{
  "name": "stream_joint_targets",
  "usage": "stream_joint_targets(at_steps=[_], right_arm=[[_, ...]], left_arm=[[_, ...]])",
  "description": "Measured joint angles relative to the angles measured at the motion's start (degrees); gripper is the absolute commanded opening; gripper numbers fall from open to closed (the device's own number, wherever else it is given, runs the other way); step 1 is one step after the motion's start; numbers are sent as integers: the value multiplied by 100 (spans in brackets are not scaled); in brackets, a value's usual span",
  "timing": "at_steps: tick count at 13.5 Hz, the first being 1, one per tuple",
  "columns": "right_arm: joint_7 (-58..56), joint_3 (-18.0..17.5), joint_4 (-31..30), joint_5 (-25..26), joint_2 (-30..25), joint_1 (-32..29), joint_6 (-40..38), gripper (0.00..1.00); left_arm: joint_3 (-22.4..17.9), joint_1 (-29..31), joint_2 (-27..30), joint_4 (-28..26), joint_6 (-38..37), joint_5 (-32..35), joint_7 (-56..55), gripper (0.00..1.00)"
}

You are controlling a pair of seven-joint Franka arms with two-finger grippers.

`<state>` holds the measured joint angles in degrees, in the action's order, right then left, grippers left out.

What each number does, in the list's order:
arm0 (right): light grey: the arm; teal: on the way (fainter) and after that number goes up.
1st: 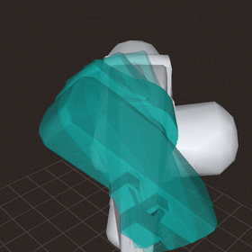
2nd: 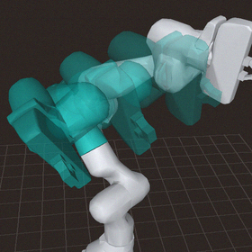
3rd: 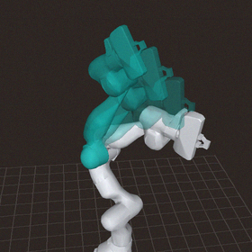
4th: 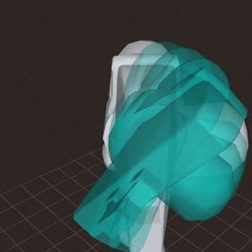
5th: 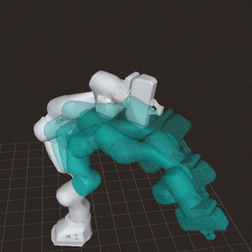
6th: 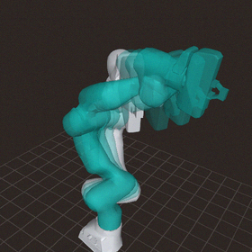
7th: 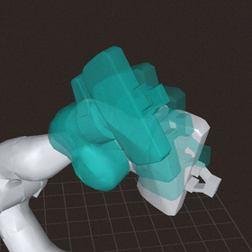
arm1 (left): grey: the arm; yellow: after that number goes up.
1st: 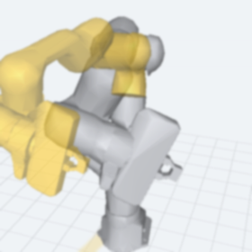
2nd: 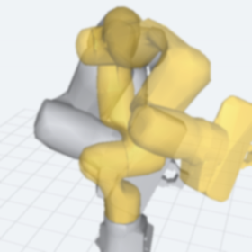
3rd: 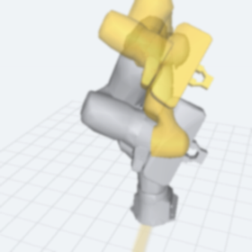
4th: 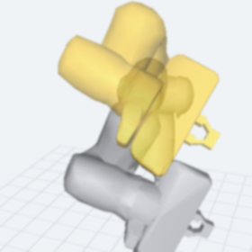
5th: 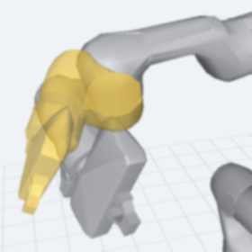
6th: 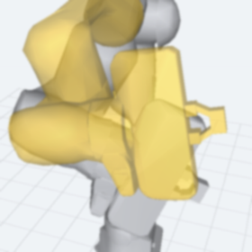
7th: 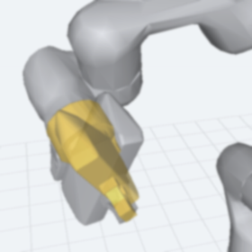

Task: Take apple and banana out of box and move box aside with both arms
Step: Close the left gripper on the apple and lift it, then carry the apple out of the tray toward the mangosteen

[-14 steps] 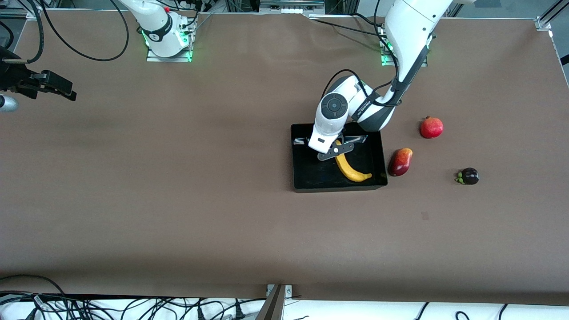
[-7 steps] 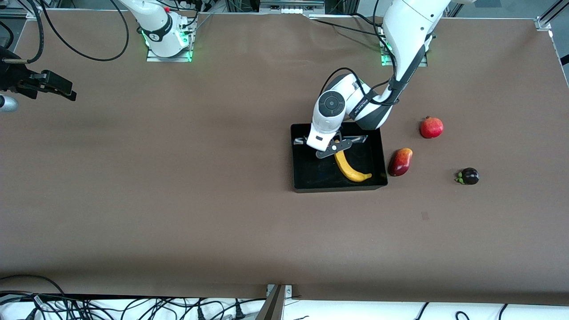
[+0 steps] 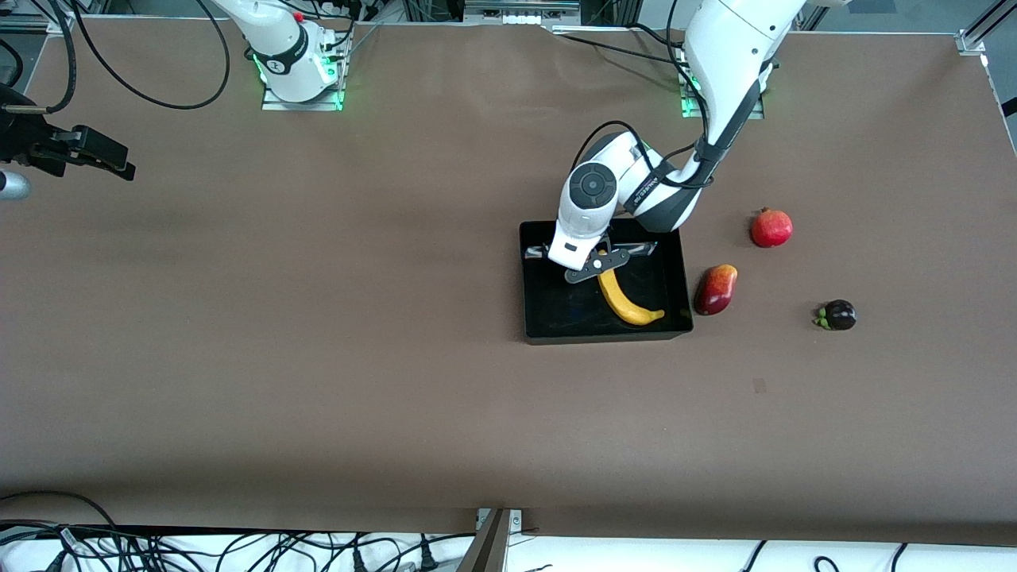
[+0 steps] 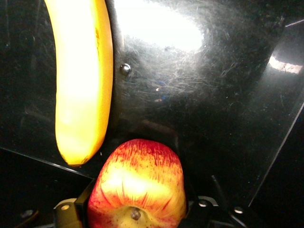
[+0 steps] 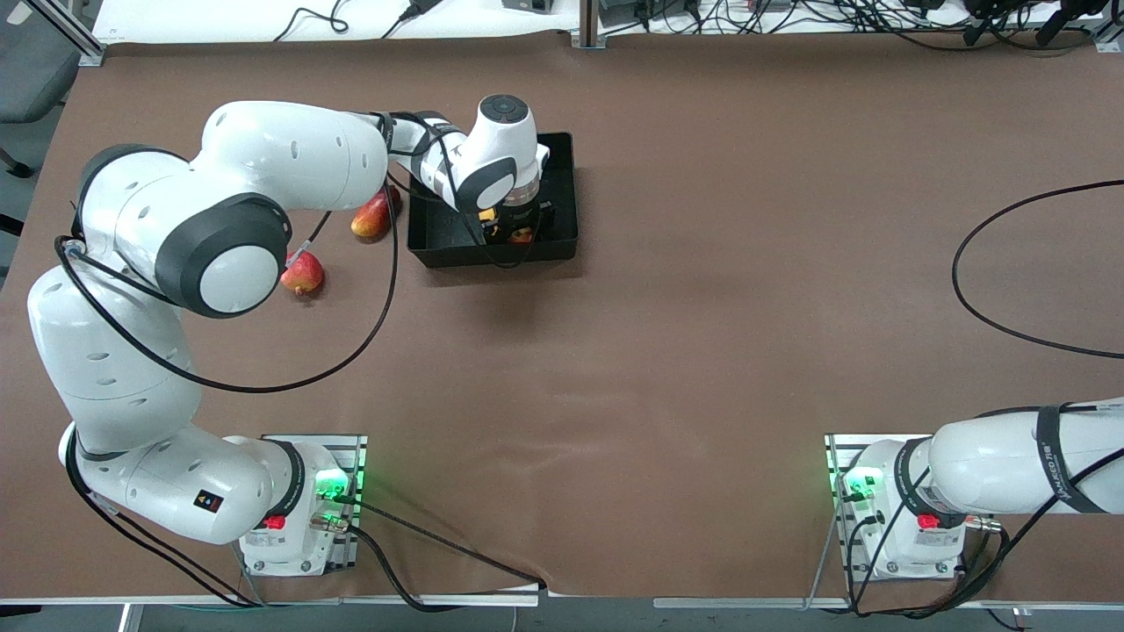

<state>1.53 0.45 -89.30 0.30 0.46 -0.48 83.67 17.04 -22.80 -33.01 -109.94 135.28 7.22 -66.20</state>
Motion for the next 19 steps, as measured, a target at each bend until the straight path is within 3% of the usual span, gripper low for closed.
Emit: stream_joint_targets(at_steps=[4,9,13,16,19], right_arm=[[-3,-23,0,0,0,1,0,100],[-3,-86,0,-1,0,5,0,100],[-3,-84,0,-1,0,4,0,100],[-3,-35,1,-1,0,3,-1,100],[-9,70,1,-1,0,0,-235,100]], left_arm=[[-26,108,86,157,-107,0,0,0],[-33,244,380,607,-852,-2,1,0],[-38,494,812,1261,-2208,-372,450,0],[-55,1066,1043,1868,-3390,-653,1482,0],[-76,1784,1225,2029,-3950,-717,2665,0]])
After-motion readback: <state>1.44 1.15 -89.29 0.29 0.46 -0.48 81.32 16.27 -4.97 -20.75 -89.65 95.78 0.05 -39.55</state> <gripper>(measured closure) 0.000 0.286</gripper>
